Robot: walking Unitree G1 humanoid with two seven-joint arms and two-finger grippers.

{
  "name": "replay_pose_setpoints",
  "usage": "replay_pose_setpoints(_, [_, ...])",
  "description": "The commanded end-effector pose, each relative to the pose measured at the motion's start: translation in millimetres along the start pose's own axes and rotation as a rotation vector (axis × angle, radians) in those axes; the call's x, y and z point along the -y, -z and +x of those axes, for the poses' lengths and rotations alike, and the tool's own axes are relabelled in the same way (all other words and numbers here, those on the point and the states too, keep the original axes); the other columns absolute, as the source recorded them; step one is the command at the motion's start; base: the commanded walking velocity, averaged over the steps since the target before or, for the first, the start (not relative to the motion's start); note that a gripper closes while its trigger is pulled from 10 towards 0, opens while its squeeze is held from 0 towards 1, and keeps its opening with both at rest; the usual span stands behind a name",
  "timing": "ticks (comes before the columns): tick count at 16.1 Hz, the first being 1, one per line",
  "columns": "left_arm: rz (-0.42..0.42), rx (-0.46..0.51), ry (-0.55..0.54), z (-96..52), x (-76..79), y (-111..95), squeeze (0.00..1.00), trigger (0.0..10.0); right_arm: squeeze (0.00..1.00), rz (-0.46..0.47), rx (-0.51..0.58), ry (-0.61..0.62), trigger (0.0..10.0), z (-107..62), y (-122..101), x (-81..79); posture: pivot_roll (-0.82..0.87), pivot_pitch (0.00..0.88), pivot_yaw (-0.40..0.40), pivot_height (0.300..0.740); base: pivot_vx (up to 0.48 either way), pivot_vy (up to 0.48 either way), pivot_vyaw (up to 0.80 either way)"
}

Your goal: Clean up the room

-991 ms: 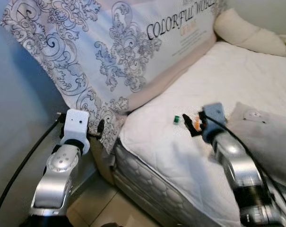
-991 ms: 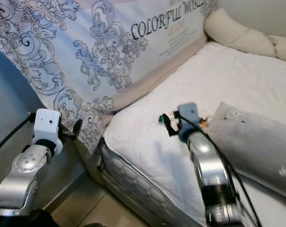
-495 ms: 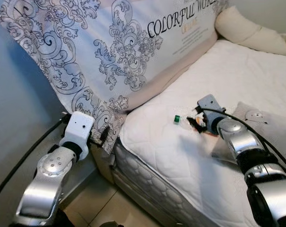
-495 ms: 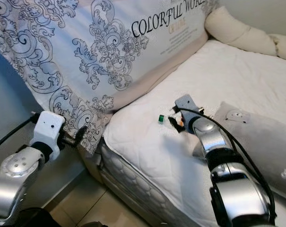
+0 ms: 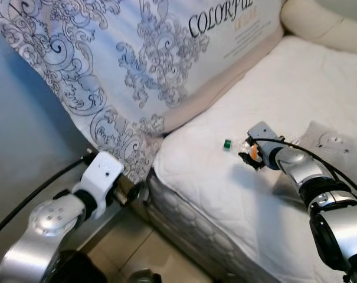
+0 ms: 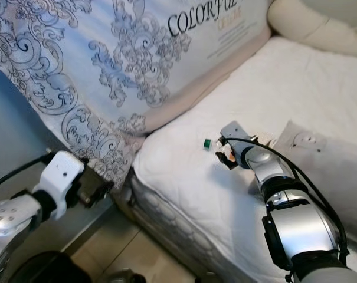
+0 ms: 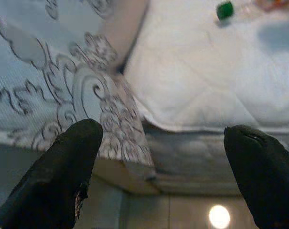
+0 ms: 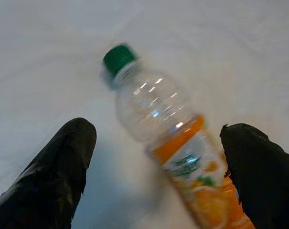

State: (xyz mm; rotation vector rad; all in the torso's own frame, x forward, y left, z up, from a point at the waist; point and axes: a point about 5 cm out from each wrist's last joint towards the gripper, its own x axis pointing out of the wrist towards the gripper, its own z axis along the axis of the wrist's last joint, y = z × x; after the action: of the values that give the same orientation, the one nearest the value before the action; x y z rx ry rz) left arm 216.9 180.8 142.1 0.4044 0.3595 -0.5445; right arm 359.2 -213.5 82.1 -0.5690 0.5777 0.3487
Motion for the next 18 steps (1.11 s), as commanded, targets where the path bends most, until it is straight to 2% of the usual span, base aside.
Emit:
replay_pose_setpoints(1, [0.011, 0.013, 0.017, -5.3, 0.2, -4, 0.0, 10.0, 1.0, -0.042, -0.01, 0.003, 10.0, -0.2, -1, 1.3, 0.09, 0.129, 0.066, 0.74, 0.0, 0.0, 0.0])
replay_pose_setpoints(2, [0.018, 0.023, 0.019, -6.4, 0.3, -6, 0.0, 10.0, 1.0, -0.067, -0.024, 0.019, 10.0, -0.6, 1, 2.8, 0.1, 0.139, 0.065, 0.74, 0.0, 0.0, 0.0])
replay_pose_setpoints(4, [0.013, 0.026, 0.03, -12.5, 2.1, -9, 0.0, 10.0, 1.0, -0.055, -0.013, 0.046, 10.0, -1.1, -1, 5.9, 0.13, 0.164, 0.065, 0.74, 0.0, 0.0, 0.0])
replay_pose_setpoints(5, [0.012, 0.023, 0.021, -16.3, 1.2, -10, 0.0, 10.0, 0.0, -0.072, -0.007, 0.064, 10.0, -1.2, -3, 7.6, 0.13, 0.173, 0.067, 0.74, 0.0, 0.0, 0.0])
replay_pose_setpoints(8, [0.004, 0.023, 0.012, -27.8, 0.7, -13, 0.0, 10.0, 0.0, -0.15, 0.014, 0.137, 10.0, -2.5, -16, 16.6, 0.16, 0.207, 0.057, 0.74, 0.0, 0.0, 0.0])
replay_pose_setpoints(12, [-0.001, 0.028, 0.063, -37.4, 8.2, -18, 0.0, 10.0, 0.0, -0.203, -0.02, 0.188, 10.0, -5.8, -16, 26.6, 0.2, 0.231, 0.047, 0.74, 0.0, 0.0, 0.0])
replay_pose_setpoints(18, [0.039, -0.033, 0.098, -71.0, 12.2, -23, 0.0, 10.0, 0.0, -0.3, -0.091, 0.266, 10.0, -13.1, -7, 42.9, 0.32, 0.245, 0.065, 0.74, 0.0, 0.0, 0.0])
